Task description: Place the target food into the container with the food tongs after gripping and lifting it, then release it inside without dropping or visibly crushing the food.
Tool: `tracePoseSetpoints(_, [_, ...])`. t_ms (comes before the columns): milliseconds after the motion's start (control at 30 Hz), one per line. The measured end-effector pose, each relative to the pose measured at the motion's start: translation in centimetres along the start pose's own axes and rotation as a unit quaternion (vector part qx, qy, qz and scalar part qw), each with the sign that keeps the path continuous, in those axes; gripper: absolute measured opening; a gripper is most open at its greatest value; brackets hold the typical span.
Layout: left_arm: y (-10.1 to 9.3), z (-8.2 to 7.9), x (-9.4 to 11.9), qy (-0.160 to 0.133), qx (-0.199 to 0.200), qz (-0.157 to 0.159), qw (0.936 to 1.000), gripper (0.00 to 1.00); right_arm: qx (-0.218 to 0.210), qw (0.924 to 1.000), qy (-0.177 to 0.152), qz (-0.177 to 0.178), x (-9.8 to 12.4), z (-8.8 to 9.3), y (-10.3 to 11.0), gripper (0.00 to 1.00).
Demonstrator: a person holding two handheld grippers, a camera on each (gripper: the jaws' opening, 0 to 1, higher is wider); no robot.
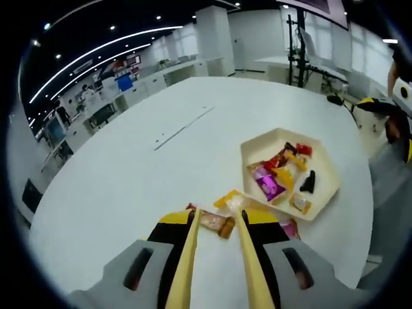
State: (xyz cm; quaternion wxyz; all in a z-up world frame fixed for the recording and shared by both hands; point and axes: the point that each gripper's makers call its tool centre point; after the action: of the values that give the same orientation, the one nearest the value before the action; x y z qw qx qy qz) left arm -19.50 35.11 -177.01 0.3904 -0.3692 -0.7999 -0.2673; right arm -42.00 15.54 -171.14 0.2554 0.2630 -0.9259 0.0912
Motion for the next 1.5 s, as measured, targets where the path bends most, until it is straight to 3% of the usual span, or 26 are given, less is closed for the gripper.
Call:
tracePoseSetpoints(167, [0.9,0.5,-1.8,0.016,0.026,-0.023,0.9993,0.26,-0.001,1.0,0.001,0.001,0.0,0.0,-0.1,0.98])
tracePoseSetpoints(233, [0.6,1.0,-2.9,0.029,0.047,-0.01,0.9984,0.26,-0.002,1.0,0.0,0.002,0.0,0.0,-0.1,0.98])
tracePoseSetpoints(400, [1.3,1.6,-4.5,0.042,0.085,-0.022,0.9953,0.26,-0.005,1.0,0.002,0.003,-0.1,0.1,-0.2,0.98])
tracePoseSetpoints(467, [2.1,2.2,-4.8,0.058,0.1,-0.043,0.9924,0.26,-0.006,1.0,0.002,0.004,-0.1,0.1,-0.3,0.98])
tracePoseSetpoints(500, [1.9,1.7,-5.0,0.045,0.12,-0.033,0.9912,0.26,-0.007,1.0,0.002,0.004,-0.1,0.1,-0.3,0.98])
tracePoseSetpoints(567, [1.6,1.6,-5.1,0.047,0.134,-0.025,0.9895,0.26,-0.007,1.0,0.004,0.004,-0.1,0.1,-0.3,0.98])
tracePoseSetpoints(633, [1.7,1.4,-5.2,0.055,0.122,-0.042,0.9901,0.26,-0.006,1.0,0.005,0.003,-0.1,0.1,-0.2,0.98])
tracePoseSetpoints(733, [1.4,1.4,-5.3,0.061,0.131,-0.04,0.9887,0.26,-0.005,1.0,0.005,0.003,-0.1,0.2,-0.2,0.98])
tracePoseSetpoints(767, [1.3,1.9,-5.4,0.075,0.12,-0.042,0.989,0.26,-0.006,1.0,0.005,0.003,-0.1,0.2,-0.2,0.98])
tracePoseSetpoints(967, [1.3,2.8,-4.5,0.085,0.079,-0.041,0.9924,0.26,-0.006,1.0,0.004,0.005,-0.1,0.2,-0.3,0.98])
tracePoseSetpoints(1133, [0.7,3.7,-4.3,0.084,0.086,0.017,0.9926,0.26,-0.005,1.0,0.003,0.005,-0.1,0.1,-0.3,0.98])
tracePoseSetpoints(1200, [0.7,3.2,-4.3,0.072,0.044,0.012,0.9964,0.26,-0.005,1.0,0.005,0.004,-0.1,0.2,-0.2,0.98])
tracePoseSetpoints(1500, [-0.3,3.0,-4.3,0.083,0.07,0.027,0.9937,0.26,-0.004,1.0,0.004,0.005,-0.1,0.1,-0.3,0.97])
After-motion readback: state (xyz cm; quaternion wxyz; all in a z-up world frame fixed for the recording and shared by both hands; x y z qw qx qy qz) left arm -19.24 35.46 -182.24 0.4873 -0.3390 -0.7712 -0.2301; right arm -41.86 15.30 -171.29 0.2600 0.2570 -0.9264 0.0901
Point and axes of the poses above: the point that each gripper's makers call its tool centre point, and the gripper's own axes: x roughly backward along the fingers, y roughly to its left, z roughly out of its underside, and after that the axes turned 15 degrees about y, right-handed
